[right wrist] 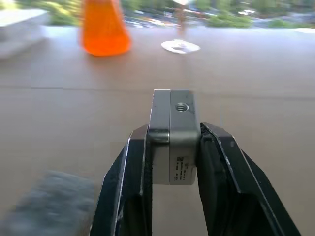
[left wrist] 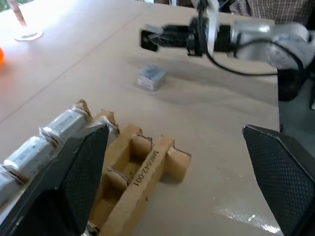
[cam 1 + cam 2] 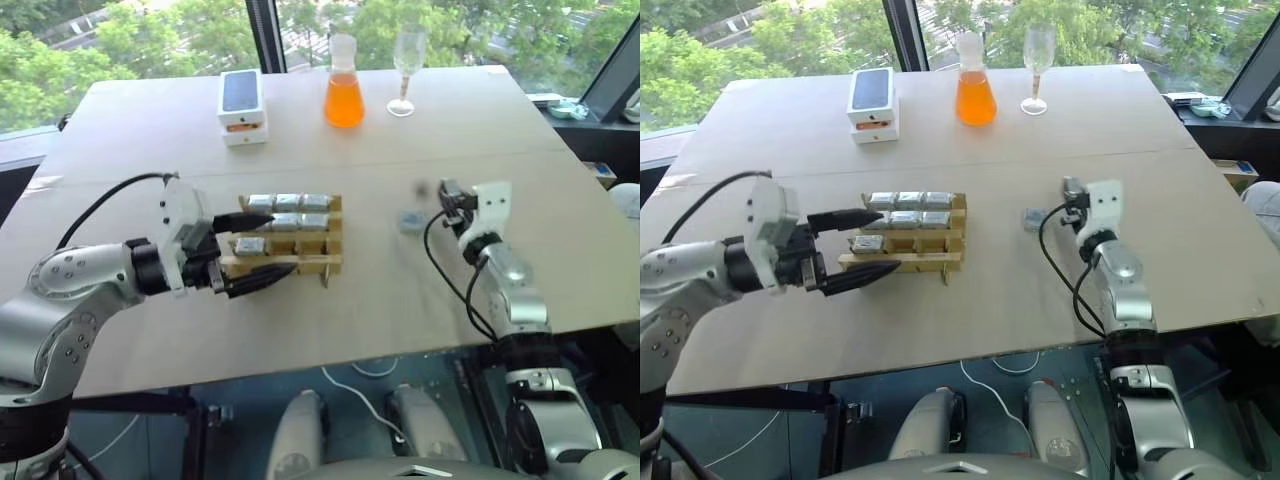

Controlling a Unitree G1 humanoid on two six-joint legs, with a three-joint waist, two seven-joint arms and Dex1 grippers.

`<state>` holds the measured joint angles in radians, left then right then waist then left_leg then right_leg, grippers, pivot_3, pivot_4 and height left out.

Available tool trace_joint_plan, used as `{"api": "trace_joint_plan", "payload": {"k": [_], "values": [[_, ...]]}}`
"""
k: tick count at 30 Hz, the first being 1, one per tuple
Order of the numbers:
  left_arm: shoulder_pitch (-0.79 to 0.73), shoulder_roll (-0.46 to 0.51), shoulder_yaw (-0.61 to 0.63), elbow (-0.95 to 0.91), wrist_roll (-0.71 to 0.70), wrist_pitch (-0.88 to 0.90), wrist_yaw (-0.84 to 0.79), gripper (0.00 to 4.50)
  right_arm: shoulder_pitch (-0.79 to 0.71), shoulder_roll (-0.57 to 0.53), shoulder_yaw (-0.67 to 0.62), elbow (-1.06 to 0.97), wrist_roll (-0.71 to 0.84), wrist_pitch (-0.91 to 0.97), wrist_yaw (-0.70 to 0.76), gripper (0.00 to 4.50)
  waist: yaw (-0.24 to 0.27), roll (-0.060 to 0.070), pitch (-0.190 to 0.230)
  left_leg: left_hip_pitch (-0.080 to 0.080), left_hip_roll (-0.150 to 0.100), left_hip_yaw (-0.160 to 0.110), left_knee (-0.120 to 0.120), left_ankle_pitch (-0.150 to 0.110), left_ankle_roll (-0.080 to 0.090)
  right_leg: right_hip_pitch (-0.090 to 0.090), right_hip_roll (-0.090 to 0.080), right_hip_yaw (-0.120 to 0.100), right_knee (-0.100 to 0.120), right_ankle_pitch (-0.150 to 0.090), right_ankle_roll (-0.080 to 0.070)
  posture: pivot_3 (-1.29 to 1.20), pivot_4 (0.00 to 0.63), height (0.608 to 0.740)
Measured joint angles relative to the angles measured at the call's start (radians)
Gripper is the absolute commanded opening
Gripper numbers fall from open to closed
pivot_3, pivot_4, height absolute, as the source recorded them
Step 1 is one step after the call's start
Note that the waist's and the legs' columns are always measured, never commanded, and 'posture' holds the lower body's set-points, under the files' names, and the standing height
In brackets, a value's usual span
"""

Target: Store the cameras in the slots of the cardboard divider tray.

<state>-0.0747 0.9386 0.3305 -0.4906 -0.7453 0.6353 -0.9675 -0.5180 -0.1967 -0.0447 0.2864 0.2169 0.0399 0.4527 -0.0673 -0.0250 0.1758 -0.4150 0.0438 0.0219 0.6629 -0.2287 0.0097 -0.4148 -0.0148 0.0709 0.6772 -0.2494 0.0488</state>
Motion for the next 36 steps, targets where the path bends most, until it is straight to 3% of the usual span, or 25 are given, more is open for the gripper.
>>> {"api": "trace_joint_plan", "payload": {"k": [2,5,10,13,18,27,36], "values": [[0.066,0.009,0.052,-0.002,0.013,-0.004,-0.012,4.5,-0.04,-0.022,0.068,-0.032,0.073,0.006,0.227,0.71,-0.002,0.0,0.0,0.0,0.002,-0.001,-0.003,0.0,0.0,-0.001,0.001,-0.001,0.0,0.0,-0.001,0.0,0.15,0.74],[0.147,0.008,0.147,-0.016,0.017,-0.009,-0.006,4.5,-0.095,-0.026,0.15,-0.082,0.157,0.07,0.444,0.71,0.001,0.0,0.0,0.0,0.004,-0.001,-0.005,0.0,0.0,-0.002,0.001,-0.003,0.0,-0.001,-0.002,0.0,0.15,0.74],[0.328,-0.092,0.265,-0.113,0.01,-0.008,0.042,4.5,-0.235,-0.03,0.28,-0.049,0.173,0.113,0.705,0.71,0.002,0.0,0.0,0.0,0.003,-0.002,-0.006,0.0,0.0,-0.002,-0.003,-0.002,-0.004,-0.001,-0.002,0.0,0.15,0.74],[0.423,-0.148,0.3,-0.174,0.011,-0.009,0.078,4.5,-0.303,0.008,0.325,0.02,0.151,0.108,0.78,0.71,0.007,-0.001,0.0,0.0,0.004,-0.002,-0.006,0.0,0.0,-0.002,-0.003,-0.003,-0.005,-0.001,-0.002,0.0,0.15,0.74],[0.526,-0.218,0.341,-0.252,0.005,-0.011,0.127,4.5,-0.37,0.087,0.383,0.227,0.052,0.019,0.795,0.71,0.012,-0.001,0.0,0.0,0.003,-0.002,-0.006,0.0,0.0,-0.001,-0.003,-0.004,-0.005,-0.003,-0.006,0.0,0.15,0.74],[0.646,-0.285,0.406,-0.304,0.015,-0.05,0.164,4.5,-0.483,0.194,0.379,0.52,-0.072,-0.129,0.719,0.71,0.004,-0.001,-0.001,0.0,0.003,-0.001,-0.008,0.0,-0.001,-0.002,-0.003,-0.003,-0.005,-0.003,-0.006,0.0,0.15,0.74],[0.604,-0.3,0.403,-0.288,0.016,-0.091,0.191,4.5,-0.526,0.238,0.359,0.665,-0.133,-0.228,0.689,0.71,-0.002,-0.001,0.0,0.001,0.003,-0.001,-0.009,0.0,-0.001,-0.002,-0.003,-0.003,-0.005,-0.003,-0.006,0.0,0.15,0.74]]}}
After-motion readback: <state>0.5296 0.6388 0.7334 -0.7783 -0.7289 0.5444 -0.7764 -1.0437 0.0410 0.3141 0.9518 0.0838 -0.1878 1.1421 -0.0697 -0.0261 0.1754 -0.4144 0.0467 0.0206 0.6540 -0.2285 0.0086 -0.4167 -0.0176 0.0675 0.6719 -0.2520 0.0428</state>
